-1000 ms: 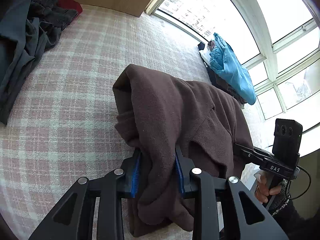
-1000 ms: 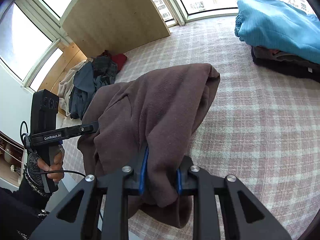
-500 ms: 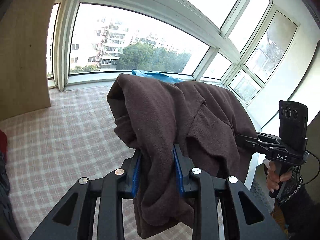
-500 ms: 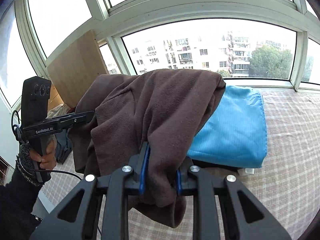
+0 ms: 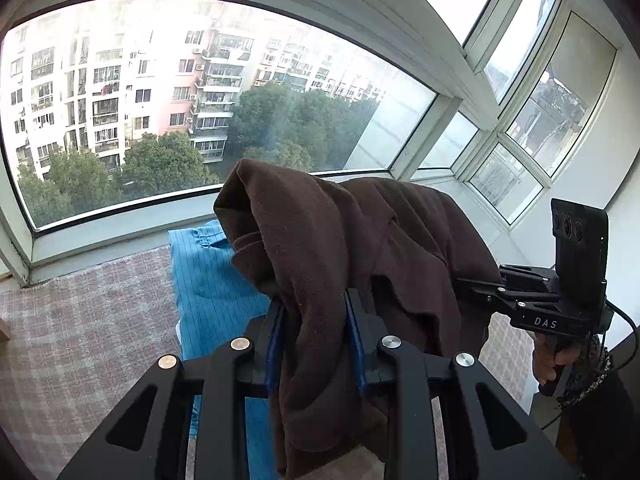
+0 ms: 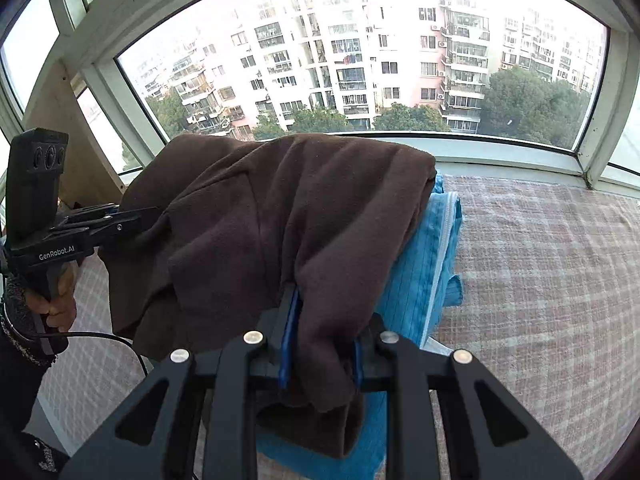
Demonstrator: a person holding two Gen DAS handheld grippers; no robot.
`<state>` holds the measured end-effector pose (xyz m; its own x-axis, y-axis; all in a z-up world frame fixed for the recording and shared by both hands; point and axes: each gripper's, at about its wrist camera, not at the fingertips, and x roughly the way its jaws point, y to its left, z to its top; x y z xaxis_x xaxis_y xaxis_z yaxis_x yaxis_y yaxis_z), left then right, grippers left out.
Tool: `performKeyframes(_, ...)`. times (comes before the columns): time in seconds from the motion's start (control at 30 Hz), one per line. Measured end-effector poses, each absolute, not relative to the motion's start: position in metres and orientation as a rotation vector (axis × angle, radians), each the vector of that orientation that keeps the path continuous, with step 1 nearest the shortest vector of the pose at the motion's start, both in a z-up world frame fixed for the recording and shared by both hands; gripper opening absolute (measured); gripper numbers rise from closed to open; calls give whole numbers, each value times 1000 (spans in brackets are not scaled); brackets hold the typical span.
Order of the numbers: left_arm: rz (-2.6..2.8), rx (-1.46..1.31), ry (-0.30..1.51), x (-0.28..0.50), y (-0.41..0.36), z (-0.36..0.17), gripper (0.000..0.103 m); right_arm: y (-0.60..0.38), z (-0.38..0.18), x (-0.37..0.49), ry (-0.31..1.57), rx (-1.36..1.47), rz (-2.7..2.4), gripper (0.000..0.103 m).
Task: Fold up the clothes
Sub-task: 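Carry the folded jacket with both grippers onto the blue garment stack, then lower the jacket onto the blue stack and open both grippers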
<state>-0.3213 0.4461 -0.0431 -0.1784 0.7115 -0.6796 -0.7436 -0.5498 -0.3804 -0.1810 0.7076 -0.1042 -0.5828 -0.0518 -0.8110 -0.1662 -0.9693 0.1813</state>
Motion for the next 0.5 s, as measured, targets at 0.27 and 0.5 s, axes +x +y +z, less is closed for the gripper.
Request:
performKeyframes(0.27, 1830, -1166, 14, -345, 437, -80, 35, 737, -90, -156, 455, -1334, 2693, 45)
performKeyframes(0.5, 1949, -863, 157, -322, 441, 4, 32, 702, -53, -194, 98, -1113, 2767, 45)
